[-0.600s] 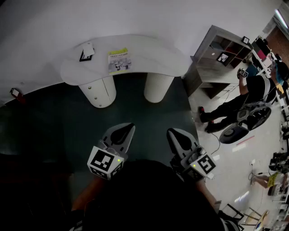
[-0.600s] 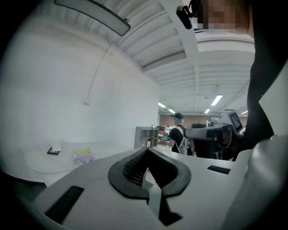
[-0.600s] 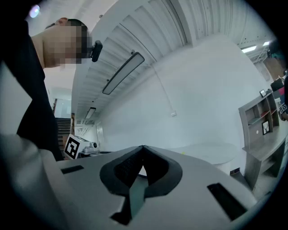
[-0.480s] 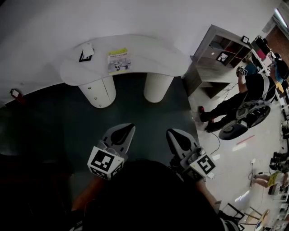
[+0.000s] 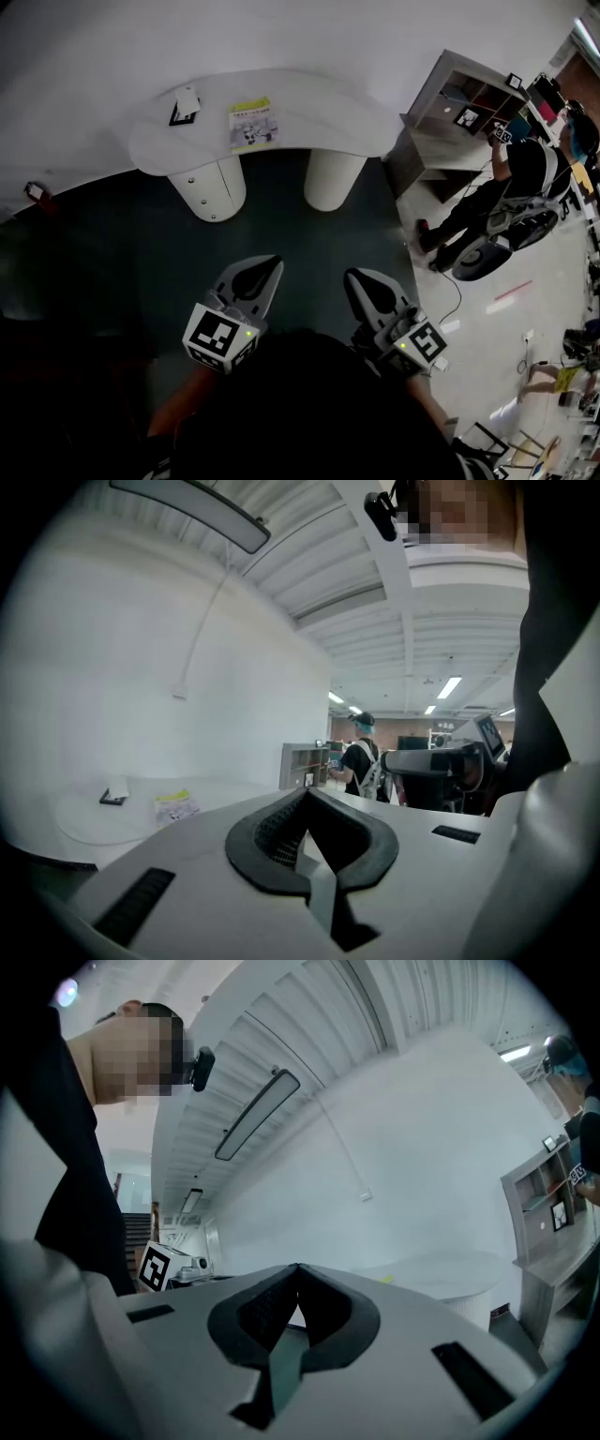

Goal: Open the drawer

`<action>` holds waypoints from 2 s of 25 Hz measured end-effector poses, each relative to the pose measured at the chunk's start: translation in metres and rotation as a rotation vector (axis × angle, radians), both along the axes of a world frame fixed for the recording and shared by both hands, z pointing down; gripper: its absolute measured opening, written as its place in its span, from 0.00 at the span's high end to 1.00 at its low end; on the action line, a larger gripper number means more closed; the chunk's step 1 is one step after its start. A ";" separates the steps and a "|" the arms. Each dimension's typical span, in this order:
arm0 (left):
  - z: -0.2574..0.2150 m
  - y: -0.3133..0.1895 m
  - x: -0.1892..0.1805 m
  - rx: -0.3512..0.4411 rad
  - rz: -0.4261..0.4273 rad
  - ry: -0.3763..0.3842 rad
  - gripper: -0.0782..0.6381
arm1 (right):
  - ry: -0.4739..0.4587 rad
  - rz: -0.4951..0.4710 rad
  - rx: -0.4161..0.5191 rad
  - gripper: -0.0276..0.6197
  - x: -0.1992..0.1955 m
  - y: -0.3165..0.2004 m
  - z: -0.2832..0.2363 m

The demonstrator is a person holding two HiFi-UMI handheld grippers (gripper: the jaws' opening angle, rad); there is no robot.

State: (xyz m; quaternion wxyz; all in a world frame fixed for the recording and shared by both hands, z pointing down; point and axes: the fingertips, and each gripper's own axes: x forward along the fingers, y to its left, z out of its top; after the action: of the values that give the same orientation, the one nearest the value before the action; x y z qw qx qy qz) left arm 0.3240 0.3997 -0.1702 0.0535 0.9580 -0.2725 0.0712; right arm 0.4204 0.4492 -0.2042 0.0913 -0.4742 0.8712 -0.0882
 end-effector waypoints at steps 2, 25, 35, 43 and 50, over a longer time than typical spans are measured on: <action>0.000 -0.001 -0.007 -0.004 -0.007 -0.001 0.88 | -0.002 -0.022 0.007 0.93 -0.010 -0.003 -0.002; 0.016 -0.062 -0.137 -0.019 -0.122 0.019 0.88 | 0.015 -0.140 -0.048 0.93 -0.136 -0.079 0.009; 0.020 -0.157 -0.139 -0.016 -0.217 0.001 0.88 | 0.005 -0.275 -0.046 0.93 -0.147 -0.184 0.011; 0.019 -0.253 -0.137 -0.057 -0.344 -0.013 0.88 | -0.003 -0.405 -0.064 0.93 -0.138 -0.289 0.013; 0.025 -0.305 -0.128 -0.108 -0.416 -0.037 0.88 | -0.033 -0.472 -0.108 0.93 -0.127 -0.354 0.032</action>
State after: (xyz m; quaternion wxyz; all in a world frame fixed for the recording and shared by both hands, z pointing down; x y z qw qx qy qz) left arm 0.1964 0.0950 -0.1448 0.1133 0.8754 -0.4612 0.0908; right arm 0.2929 0.0949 -0.1717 0.0570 -0.2601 0.9503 -0.1614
